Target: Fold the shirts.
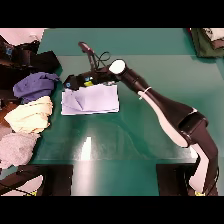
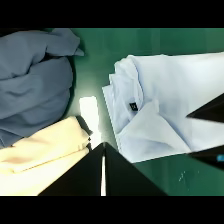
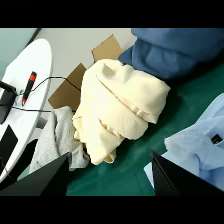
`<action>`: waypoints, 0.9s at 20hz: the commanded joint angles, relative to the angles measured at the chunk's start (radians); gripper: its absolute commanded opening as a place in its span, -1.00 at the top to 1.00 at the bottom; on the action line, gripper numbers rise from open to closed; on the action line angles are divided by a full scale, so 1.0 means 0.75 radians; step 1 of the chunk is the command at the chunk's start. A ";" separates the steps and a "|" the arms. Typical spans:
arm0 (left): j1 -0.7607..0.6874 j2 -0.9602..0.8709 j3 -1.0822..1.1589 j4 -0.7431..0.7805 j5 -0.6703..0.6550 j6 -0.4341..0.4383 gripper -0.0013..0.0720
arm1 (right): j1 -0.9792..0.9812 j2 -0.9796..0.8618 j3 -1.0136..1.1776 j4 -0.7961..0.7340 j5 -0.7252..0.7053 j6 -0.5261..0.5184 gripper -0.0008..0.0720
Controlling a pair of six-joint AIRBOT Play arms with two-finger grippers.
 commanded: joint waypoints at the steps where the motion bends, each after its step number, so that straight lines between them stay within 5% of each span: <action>1: 0.002 0.001 0.002 -0.002 -0.030 0.002 0.89 | -0.114 0.125 -0.123 -0.162 0.161 0.003 -0.59; 5: 0.002 -0.004 -0.083 -0.029 0.035 0.001 0.89 | -0.351 0.332 -0.490 -0.415 0.323 0.055 -0.59; 6: 0.002 -0.005 -0.139 -0.050 0.094 0.001 0.58 | -0.416 0.374 -0.592 -0.400 0.319 0.069 -0.59; 7: 0.002 -0.006 -0.200 -0.072 0.170 0.001 -0.22 | -0.464 0.405 -0.672 -0.394 0.320 0.070 -0.59; 8: 0.002 -0.014 -0.266 -0.105 0.256 0.000 -0.32 | -0.511 0.433 -0.748 -0.394 0.320 0.069 -0.59; 14: 0.002 -0.362 -0.362 -0.403 0.311 0.142 -0.32 | -0.586 0.557 -1.014 -0.395 0.315 0.069 -0.59; 18: 0.002 -0.511 -0.362 -0.409 0.318 0.140 -0.32 | -0.586 0.646 -1.099 -0.395 0.282 0.068 -0.59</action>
